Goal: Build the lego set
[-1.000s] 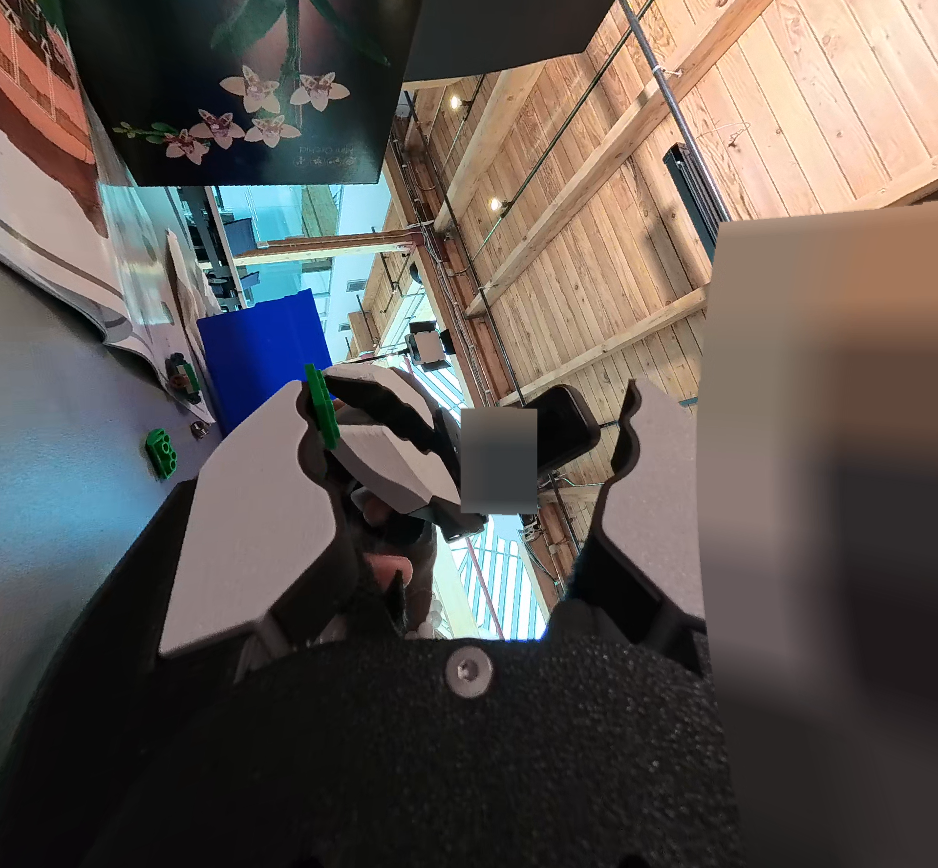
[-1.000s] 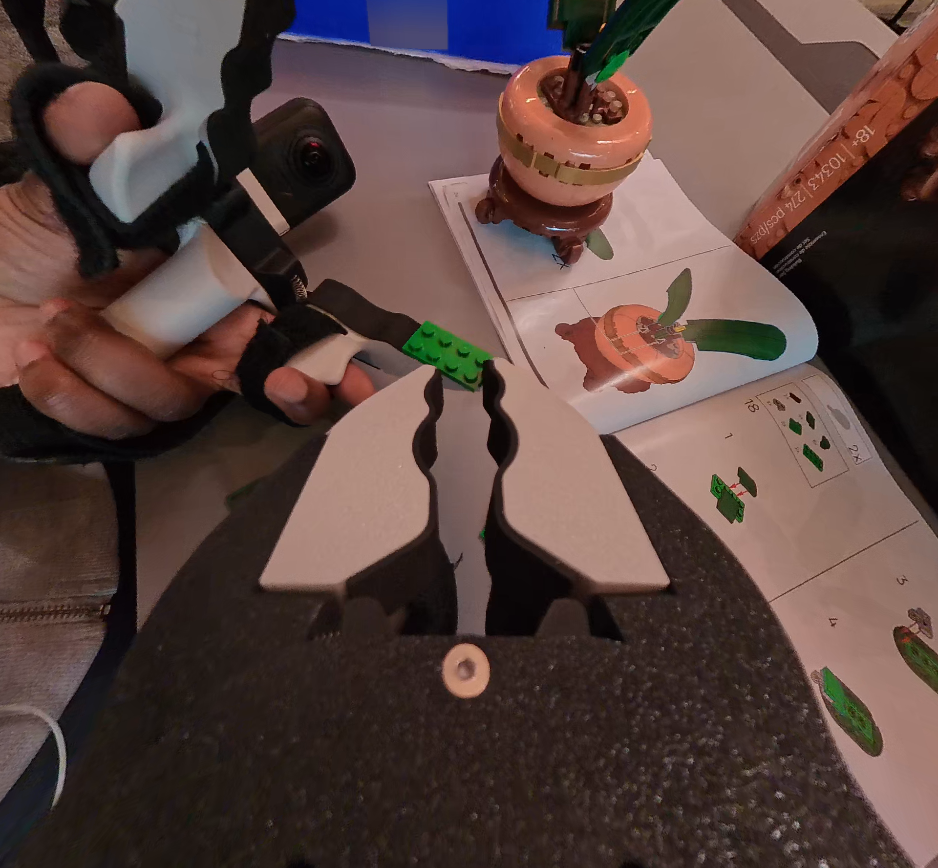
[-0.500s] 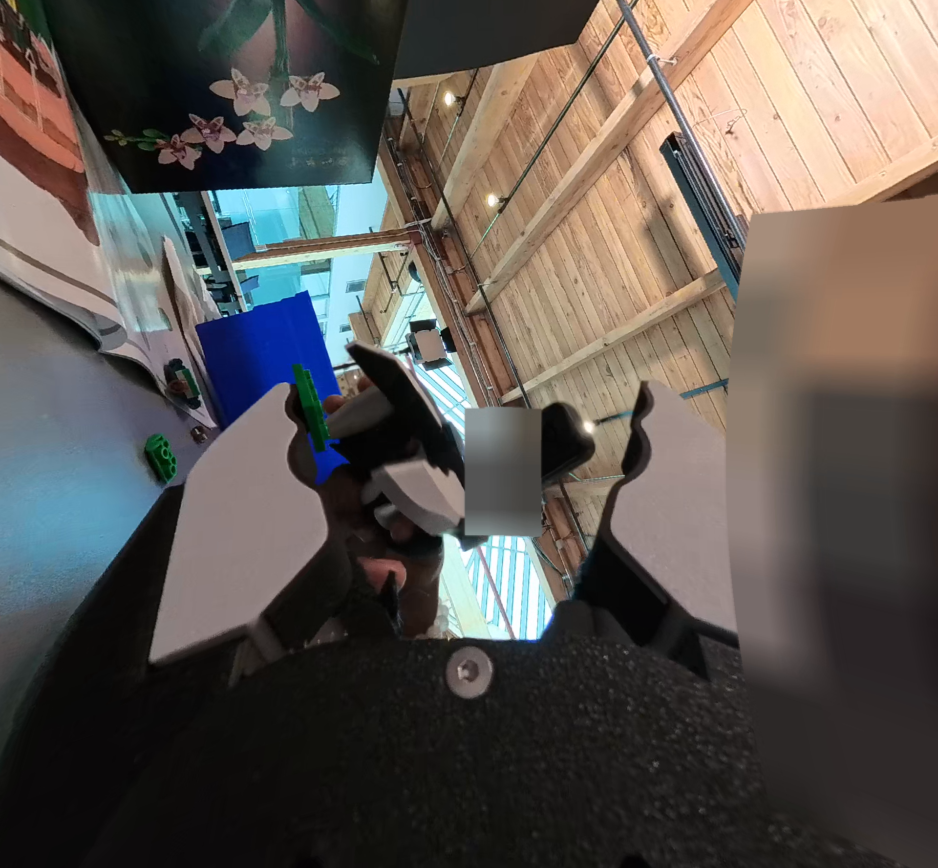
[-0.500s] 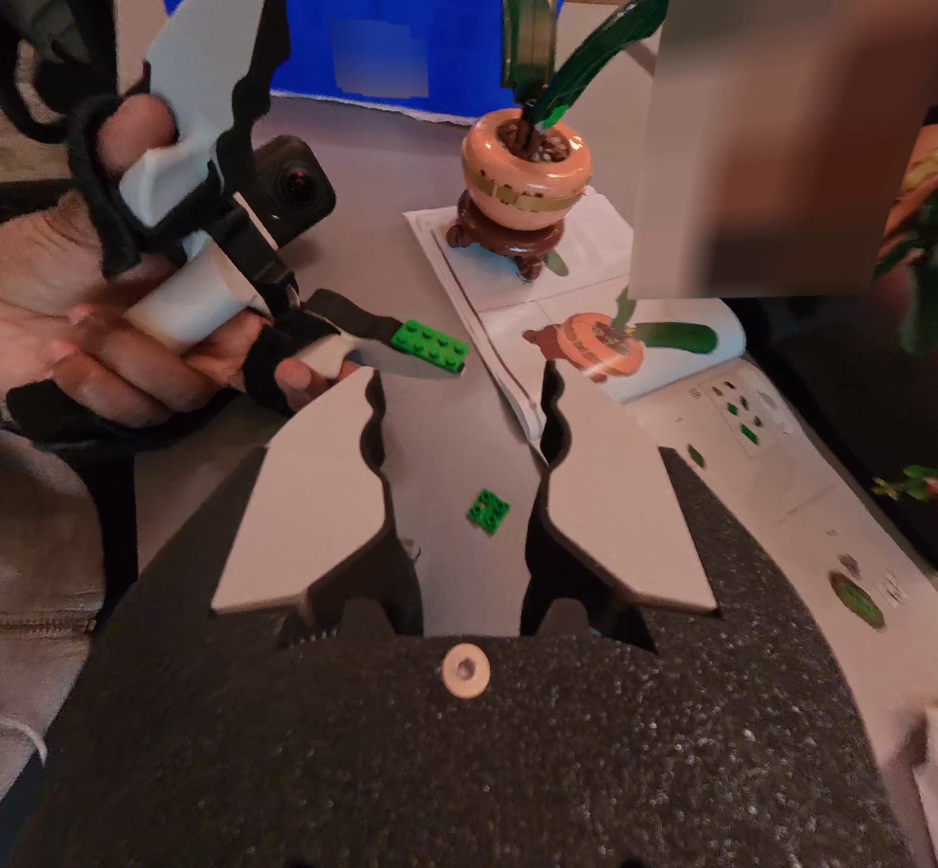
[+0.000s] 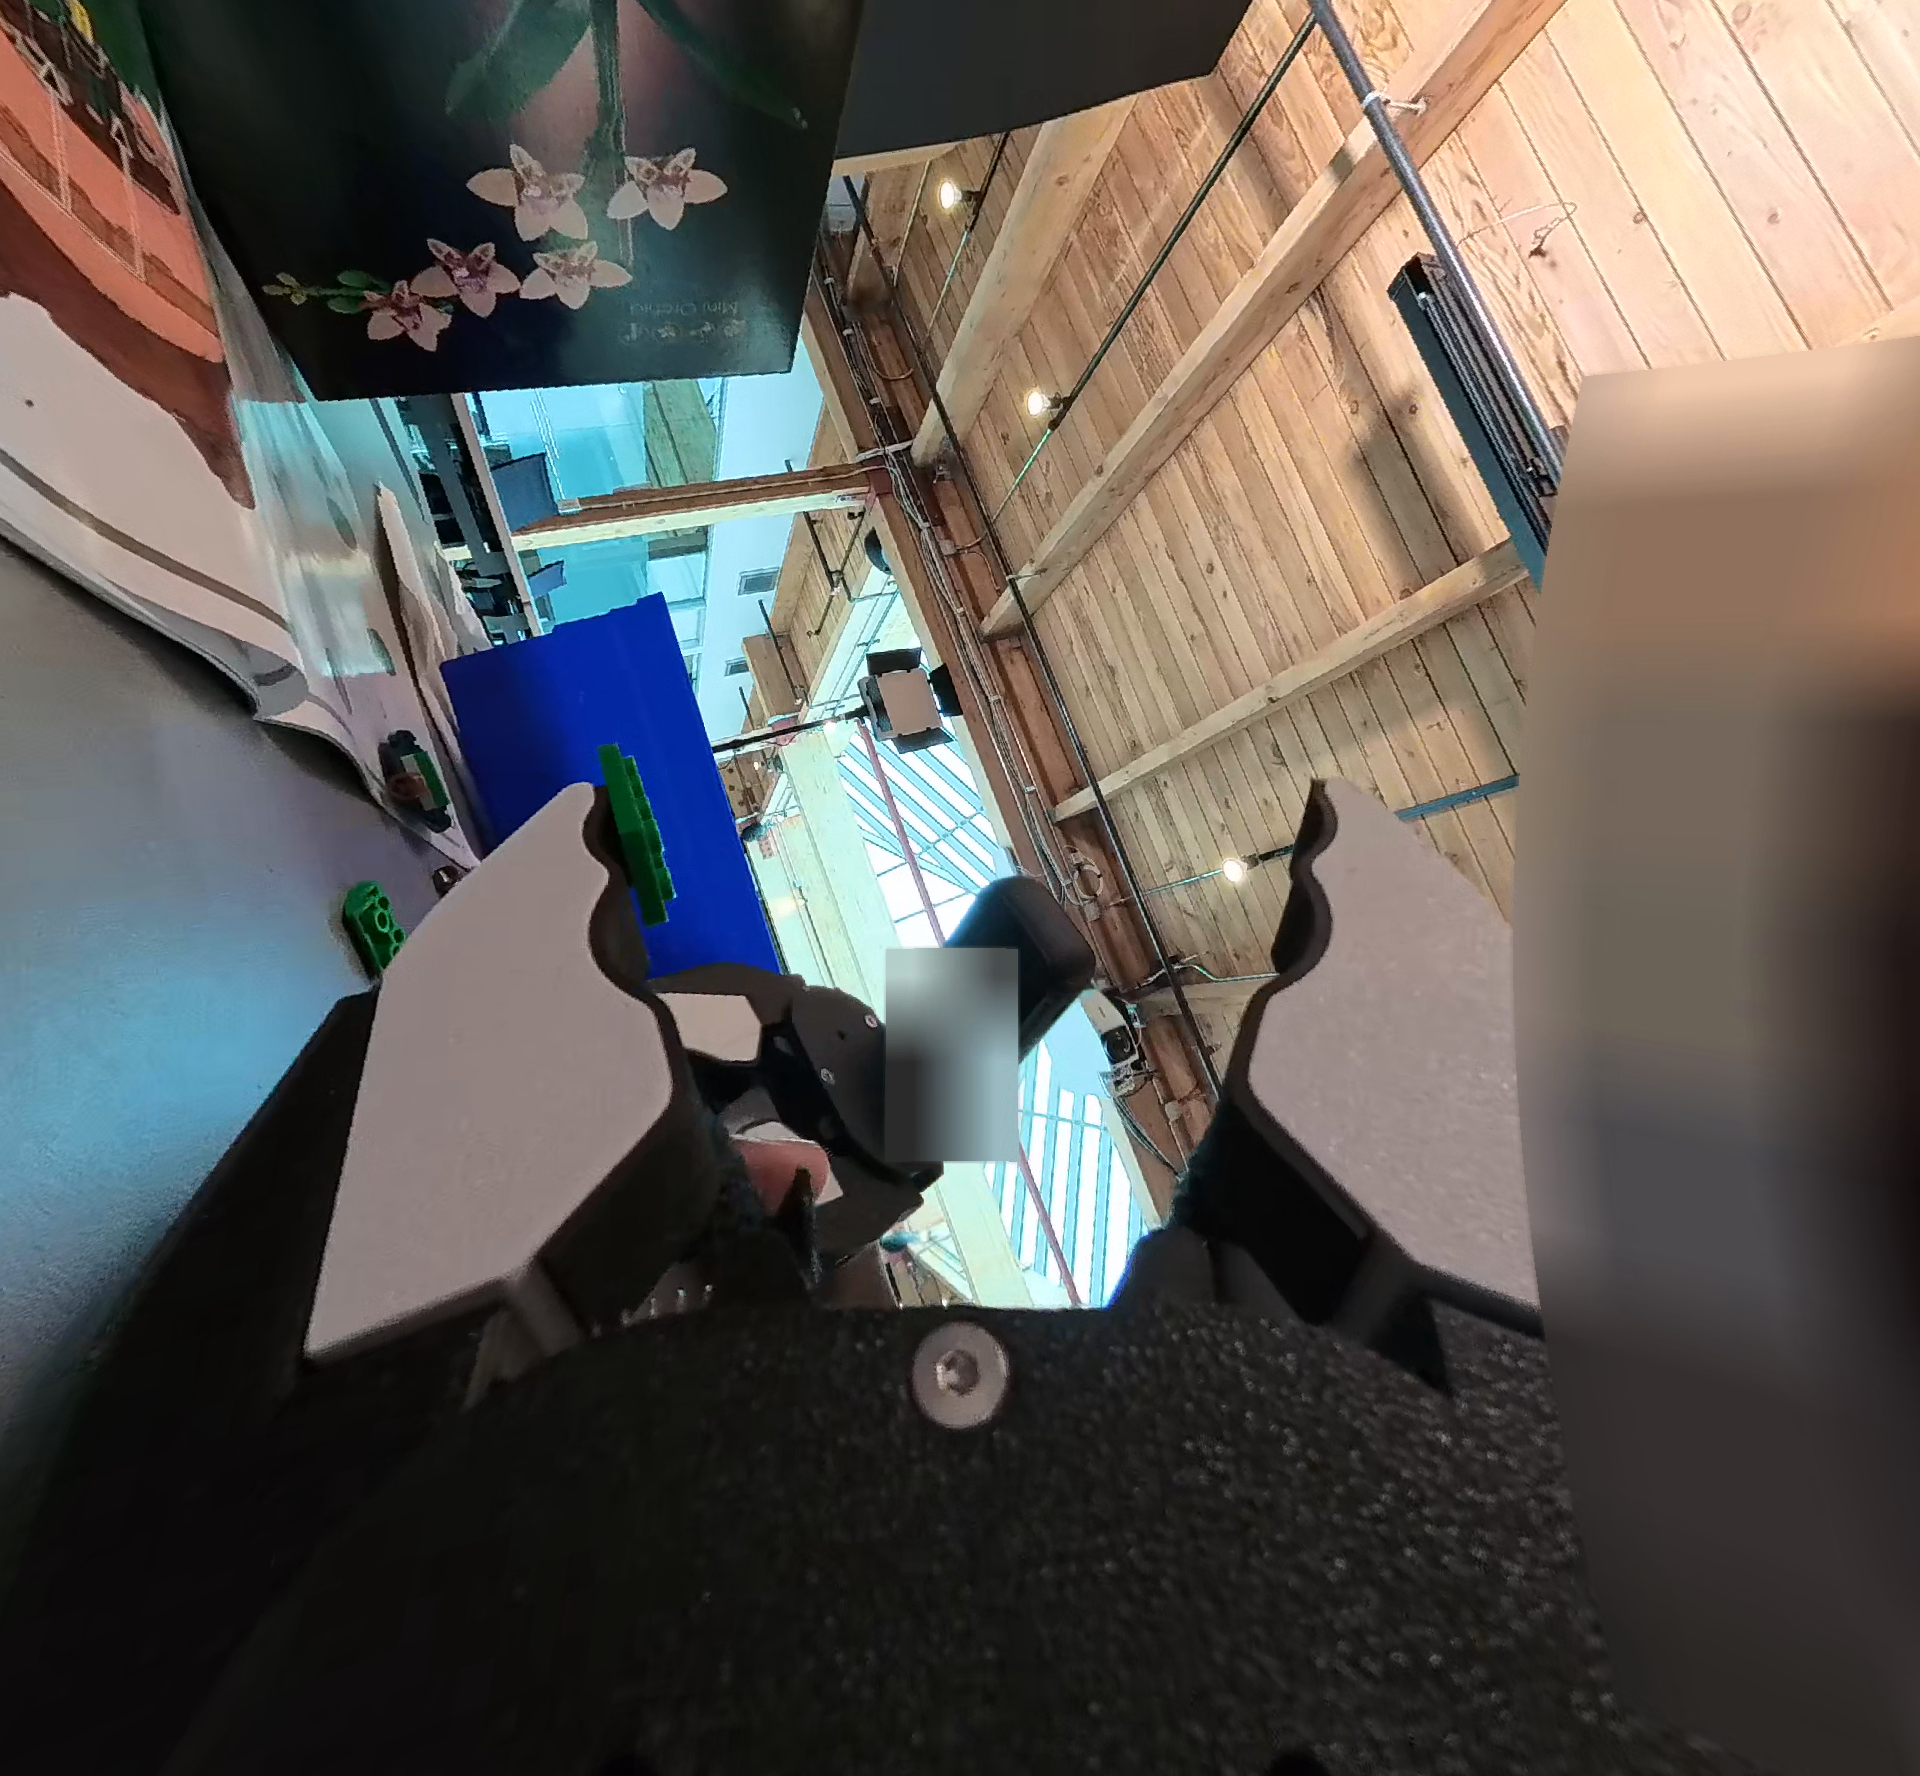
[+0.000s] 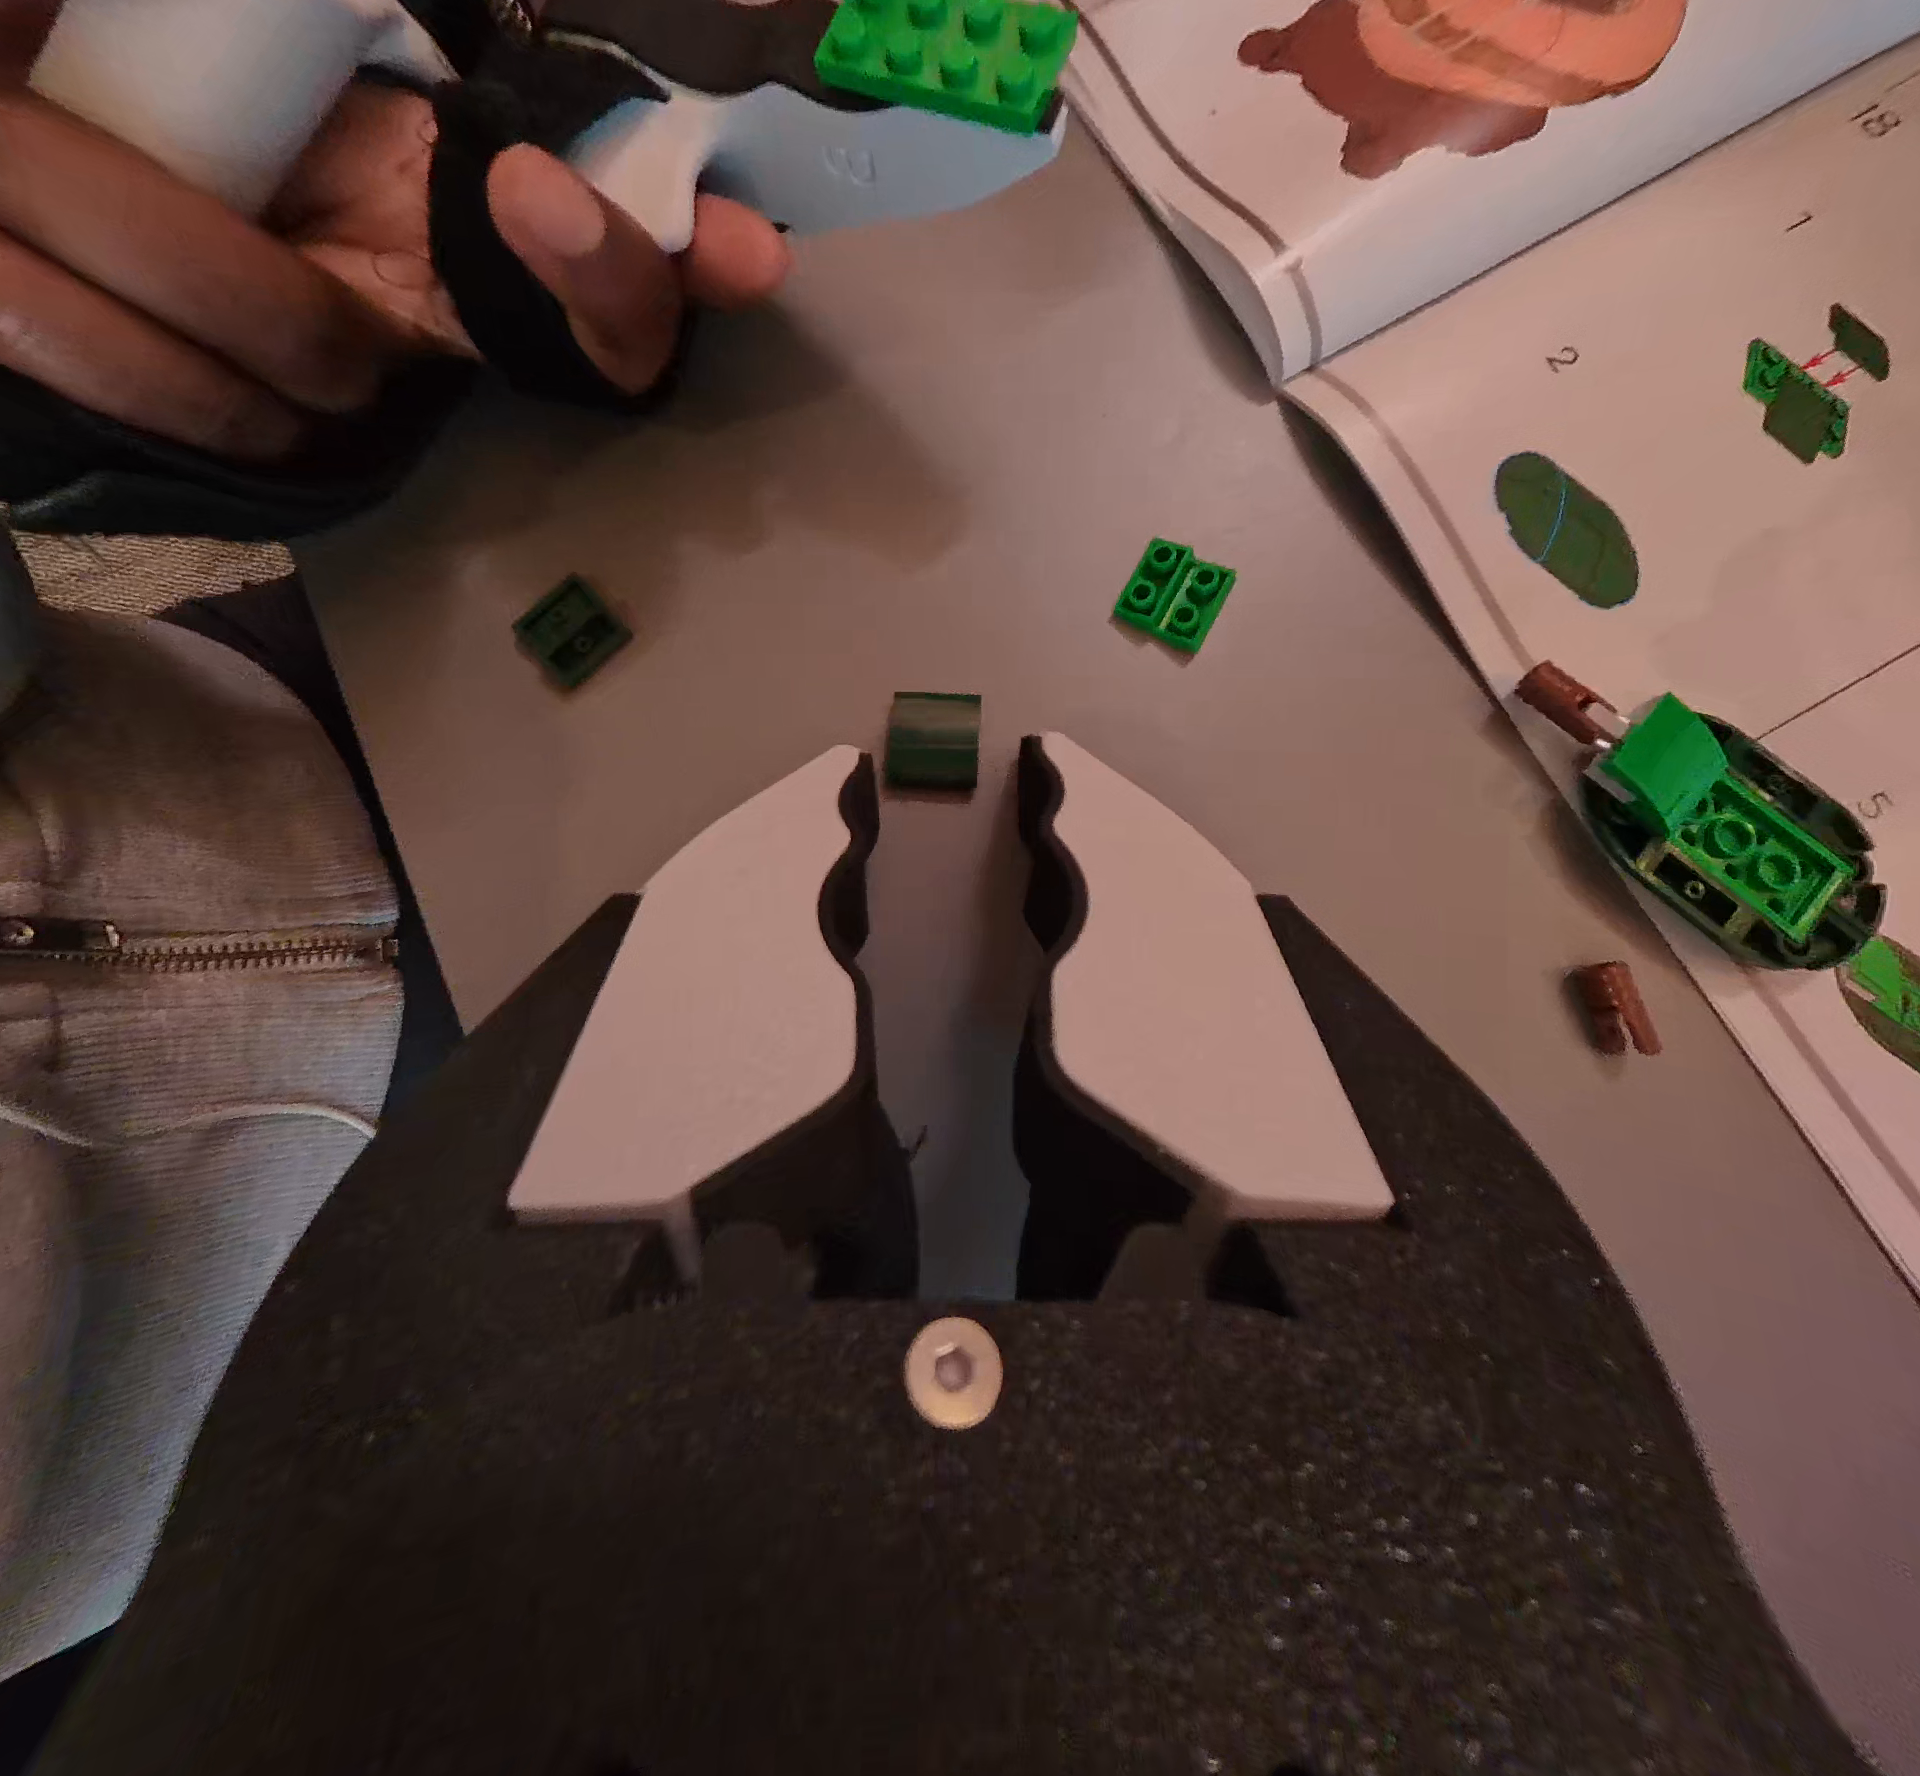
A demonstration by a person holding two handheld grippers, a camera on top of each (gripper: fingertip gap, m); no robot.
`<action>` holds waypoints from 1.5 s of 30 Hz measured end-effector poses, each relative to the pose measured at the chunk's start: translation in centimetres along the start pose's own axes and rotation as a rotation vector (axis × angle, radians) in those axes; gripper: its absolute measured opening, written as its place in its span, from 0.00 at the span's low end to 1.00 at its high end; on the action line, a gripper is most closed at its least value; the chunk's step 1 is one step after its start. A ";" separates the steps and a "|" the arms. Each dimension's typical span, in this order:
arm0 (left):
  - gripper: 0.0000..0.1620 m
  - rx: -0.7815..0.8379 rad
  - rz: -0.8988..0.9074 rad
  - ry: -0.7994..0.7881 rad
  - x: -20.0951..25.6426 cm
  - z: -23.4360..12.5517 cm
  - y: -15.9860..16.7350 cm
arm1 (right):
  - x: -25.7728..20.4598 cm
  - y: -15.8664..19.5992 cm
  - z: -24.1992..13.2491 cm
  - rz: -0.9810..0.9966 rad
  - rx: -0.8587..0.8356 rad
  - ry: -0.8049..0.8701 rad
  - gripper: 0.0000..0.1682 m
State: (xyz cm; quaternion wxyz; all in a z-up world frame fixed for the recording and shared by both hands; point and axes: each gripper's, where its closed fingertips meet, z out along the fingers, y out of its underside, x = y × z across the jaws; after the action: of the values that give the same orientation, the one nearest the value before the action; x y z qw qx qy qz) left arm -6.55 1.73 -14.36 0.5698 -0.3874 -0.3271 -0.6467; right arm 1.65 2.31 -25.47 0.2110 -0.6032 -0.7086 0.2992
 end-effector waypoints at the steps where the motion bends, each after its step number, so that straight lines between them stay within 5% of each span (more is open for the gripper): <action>1: 0.73 0.001 -0.001 -0.003 -0.1 0.0 0.0 | 0.0 0.0 0.0 -0.002 -0.005 -0.004 0.13; 8: 0.71 0.006 -0.012 -0.028 -0.5 0.1 -0.1 | 0.3 -0.2 0.1 -0.008 -0.001 0.035 0.09; 18: 0.61 0.100 0.006 -0.092 -1.6 -0.1 -1.4 | 0.5 -9.5 -0.3 0.115 0.322 0.183 0.09; 45: 0.41 0.134 0.067 -0.128 -2.2 -0.2 -1.9 | 0.3 -10.5 2.1 0.094 0.246 0.248 0.09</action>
State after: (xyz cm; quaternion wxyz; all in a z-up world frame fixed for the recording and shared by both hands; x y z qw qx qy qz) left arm -8.31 2.85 -16.32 0.5939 -0.3996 -0.3921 -0.5778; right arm -7.44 1.27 -19.94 0.3547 -0.6375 -0.6064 0.3163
